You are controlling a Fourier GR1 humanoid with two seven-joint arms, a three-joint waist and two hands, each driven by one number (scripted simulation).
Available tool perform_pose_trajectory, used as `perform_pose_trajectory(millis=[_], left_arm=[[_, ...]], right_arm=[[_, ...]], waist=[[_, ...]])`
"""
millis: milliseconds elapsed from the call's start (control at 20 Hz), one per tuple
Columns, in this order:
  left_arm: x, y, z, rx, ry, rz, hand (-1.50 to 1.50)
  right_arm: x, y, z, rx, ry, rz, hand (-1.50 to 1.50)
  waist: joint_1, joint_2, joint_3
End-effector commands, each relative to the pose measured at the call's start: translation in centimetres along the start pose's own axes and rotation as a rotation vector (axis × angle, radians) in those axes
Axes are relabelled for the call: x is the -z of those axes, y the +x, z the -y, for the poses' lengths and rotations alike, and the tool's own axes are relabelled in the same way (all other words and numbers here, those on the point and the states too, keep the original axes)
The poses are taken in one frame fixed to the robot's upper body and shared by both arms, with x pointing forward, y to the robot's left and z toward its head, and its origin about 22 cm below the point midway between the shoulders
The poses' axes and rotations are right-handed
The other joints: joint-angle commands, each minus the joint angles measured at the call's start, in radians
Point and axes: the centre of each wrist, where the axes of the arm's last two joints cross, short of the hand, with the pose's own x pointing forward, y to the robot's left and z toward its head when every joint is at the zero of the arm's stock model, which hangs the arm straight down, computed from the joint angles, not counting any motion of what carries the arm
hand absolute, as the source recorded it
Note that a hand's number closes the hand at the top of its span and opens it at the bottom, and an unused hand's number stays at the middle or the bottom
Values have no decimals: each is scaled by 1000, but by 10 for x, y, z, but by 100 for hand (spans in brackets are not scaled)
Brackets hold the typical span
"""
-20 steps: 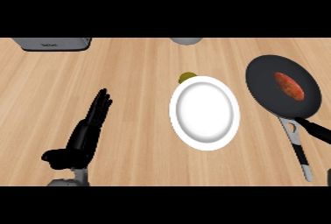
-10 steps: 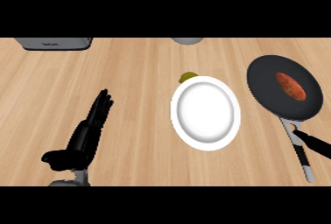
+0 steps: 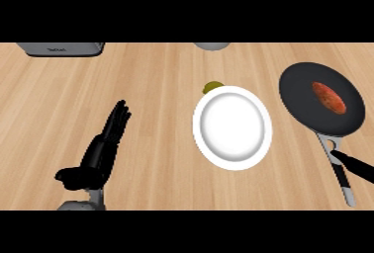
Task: Pick the sweet potato from the plate and place it in the pan
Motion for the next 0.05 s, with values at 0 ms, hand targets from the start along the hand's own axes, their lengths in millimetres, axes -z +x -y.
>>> perform_pose_trajectory(millis=[0], left_arm=[[12, 11, -16, -22, -10, 2, 0]], right_arm=[[-3, 16, -15, -55, -36, 24, -150]], waist=[[0, 0, 0]])
